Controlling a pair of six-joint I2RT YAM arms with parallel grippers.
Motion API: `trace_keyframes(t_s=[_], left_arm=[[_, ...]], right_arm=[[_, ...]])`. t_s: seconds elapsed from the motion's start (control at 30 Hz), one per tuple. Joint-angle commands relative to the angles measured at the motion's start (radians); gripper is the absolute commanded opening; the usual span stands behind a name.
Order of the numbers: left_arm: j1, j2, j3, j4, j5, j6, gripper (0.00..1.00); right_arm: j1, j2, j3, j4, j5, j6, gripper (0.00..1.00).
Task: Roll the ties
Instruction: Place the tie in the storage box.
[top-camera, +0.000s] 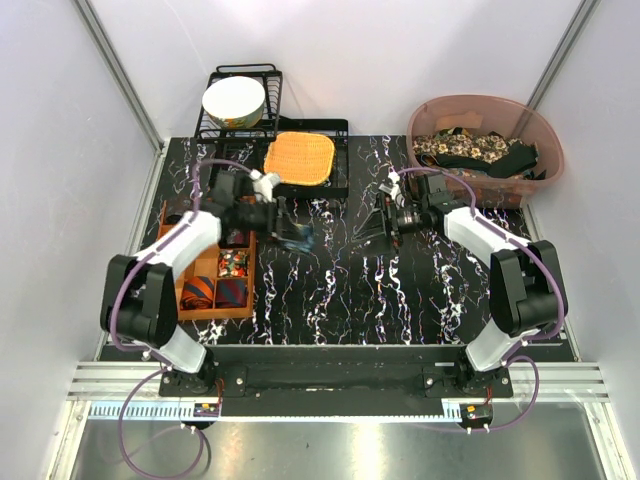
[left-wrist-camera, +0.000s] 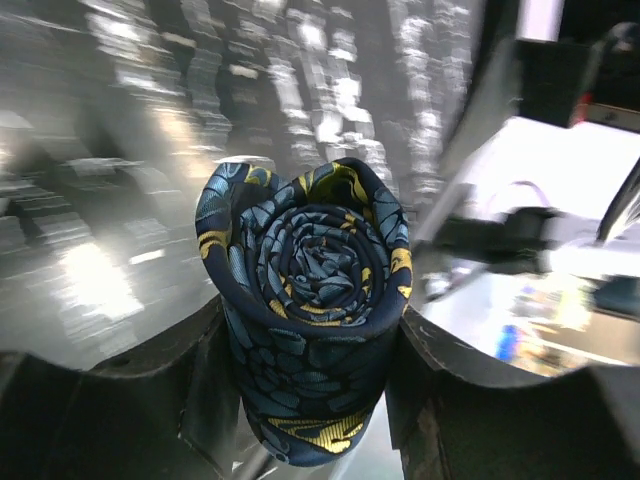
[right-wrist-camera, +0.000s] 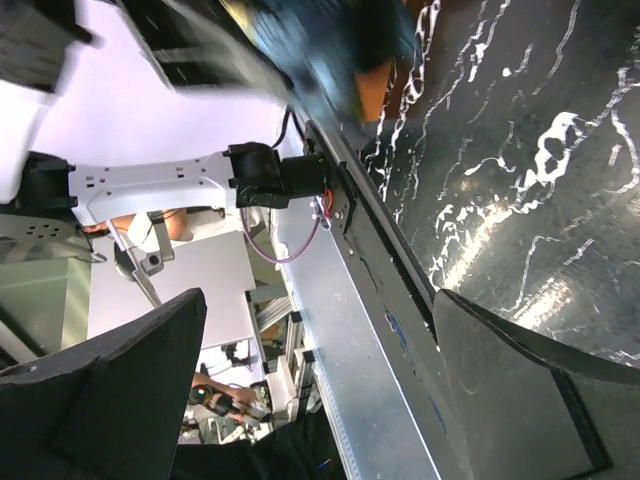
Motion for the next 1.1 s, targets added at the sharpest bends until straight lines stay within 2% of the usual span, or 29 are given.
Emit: trace_keyframes(t_s=[0.0,0.17,0.2,0.27,0.3,0.37,0.4,0.47,0.5,0.7,0.87,1.07], left_arm=[[0.143,-0.080,0.156,-0.574,-0.164,0.476,0.00],[0.309,-0.095,0.271,-0.872,-0.248,0.800,0.00],[0.332,-0.097,0.306,-0.912,-0.261,0.920,0.00],[0.392,-0.092,0.346,-1.030,-0.318,1.056,0.00],[0.413,-0.092,0.381,-1.061,-0.333,1.181,0.00],[0.462,-0.095,0.418,-1.104,-0.392,1.285,0.00],[0.475,-0.097,0.424,-1.111,-0.415,1.401,0.00],[0.510,-0.112,0.444,-1.102,-0.452,1.515,0.00],[0.524,-0.118,0.447,-1.099,-0.451,1.626,0.00],[0.536,-0.133,0.446,-1.137,-0.414,1.969,0.00],[0.536,-0.187,0.323,-1.148,-0.445,2.274,0.00],[0.533,-0.182,0.260,-1.128,-0.475,2.376,0.00]], right_arm=[[-0.010,-0.046,0.038,-0.048,0.025,-0.052,1.00],[-0.010,-0.032,0.044,-0.054,0.022,-0.055,1.00],[-0.010,-0.034,0.044,-0.057,0.022,-0.055,1.00],[-0.010,-0.029,0.047,-0.059,0.021,-0.057,1.00],[-0.011,-0.027,0.047,-0.059,0.021,-0.055,1.00],[-0.010,-0.021,0.048,-0.062,0.021,-0.055,1.00],[-0.010,-0.021,0.048,-0.060,0.021,-0.057,1.00],[-0.010,-0.018,0.048,-0.060,0.019,-0.057,1.00],[-0.011,-0.018,0.048,-0.060,0.021,-0.057,1.00],[-0.010,-0.009,0.055,-0.063,0.019,-0.058,1.00],[-0.010,-0.004,0.050,-0.063,0.019,-0.058,1.00],[-0.010,-0.001,0.053,-0.065,0.016,-0.058,1.00]])
